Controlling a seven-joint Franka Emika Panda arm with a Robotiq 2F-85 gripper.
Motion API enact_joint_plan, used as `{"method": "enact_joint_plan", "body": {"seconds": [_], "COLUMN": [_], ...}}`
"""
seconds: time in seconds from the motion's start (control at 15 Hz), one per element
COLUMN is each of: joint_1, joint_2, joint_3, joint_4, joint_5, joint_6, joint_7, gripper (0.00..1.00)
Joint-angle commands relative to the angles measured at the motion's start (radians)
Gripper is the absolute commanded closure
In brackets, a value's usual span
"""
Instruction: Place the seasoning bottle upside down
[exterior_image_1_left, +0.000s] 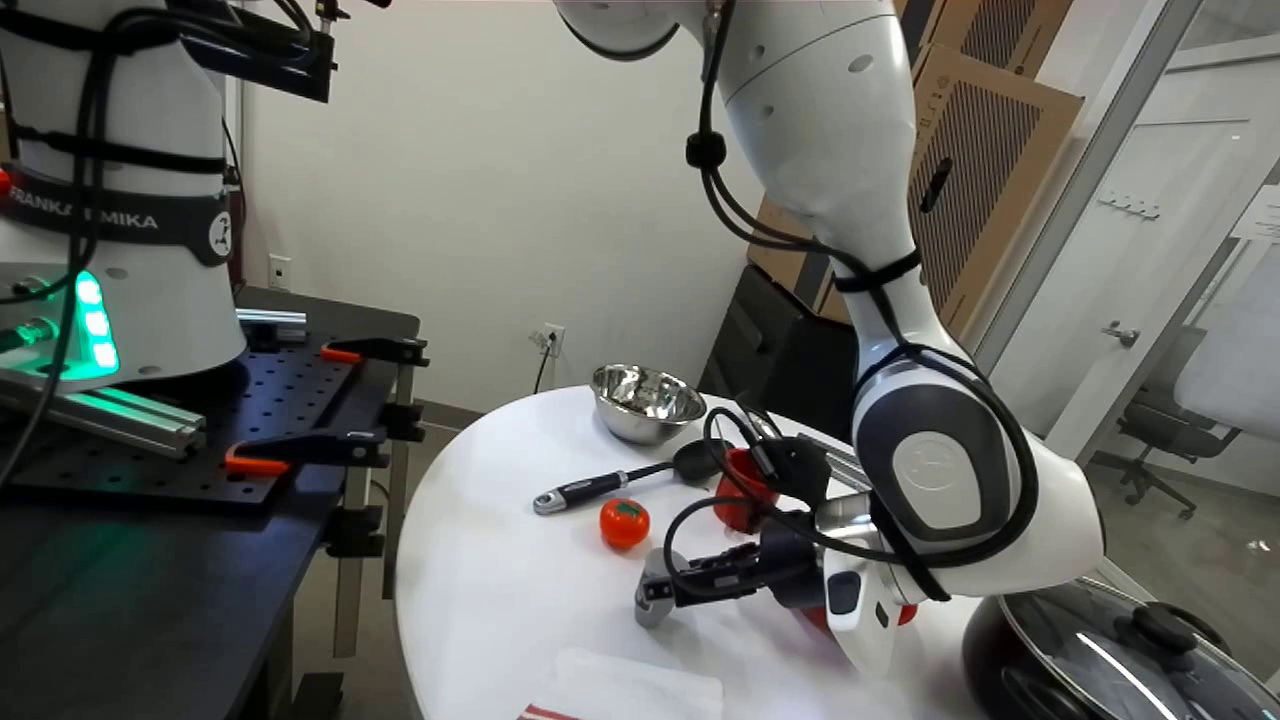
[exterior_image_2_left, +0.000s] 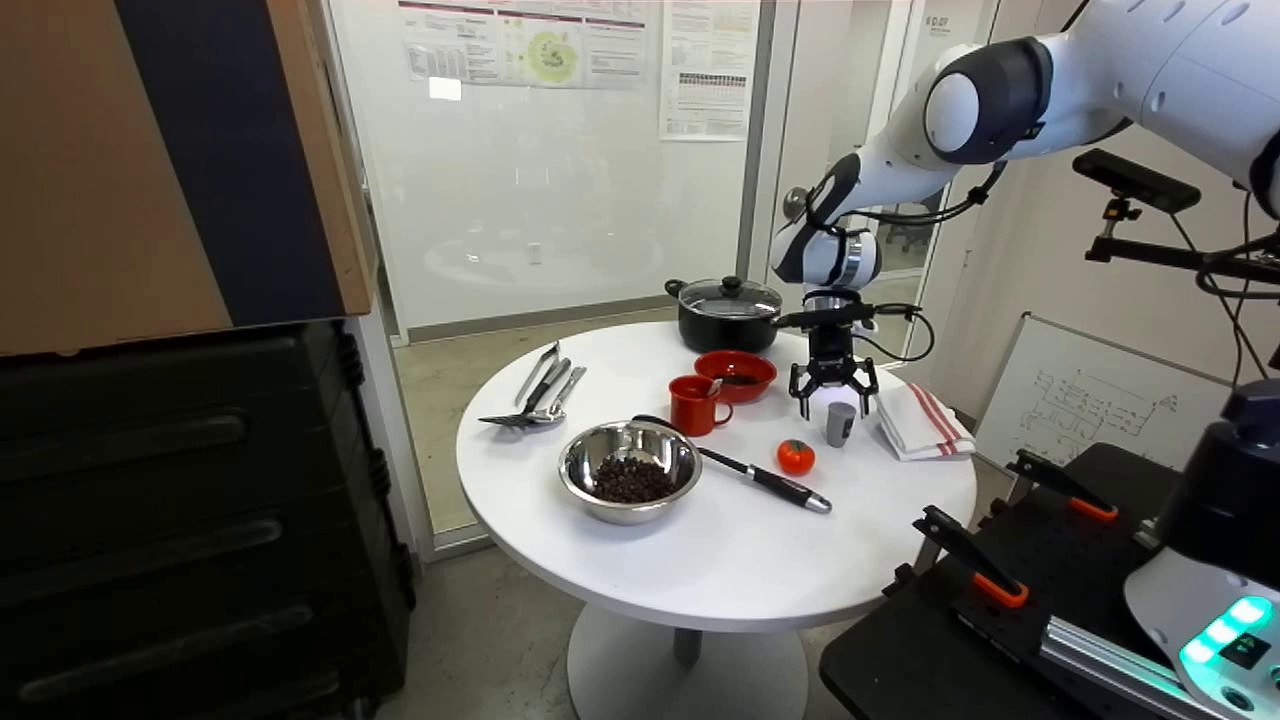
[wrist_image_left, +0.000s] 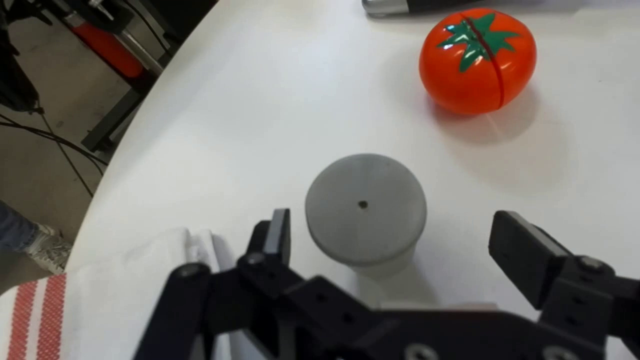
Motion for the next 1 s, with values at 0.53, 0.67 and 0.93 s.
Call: {"method": "enact_joint_plan", "body": {"seconds": [0.53,0.67,0.93], "joint_1": [-0.03,-0.039,-0.056], "joint_2": [-0.133,-0.163,-0.215], "joint_3": [0.005,0.008,0.023], "joint_4": [-0.079,-0.087,-0.101], "joint_5": [0.008,0.013,0.033], "joint_6": [-0.134,-0.188,-0.295], "joint_7": [-0.093,-0.12,-0.194], "gripper": [0.0,0.0,0.0]}}
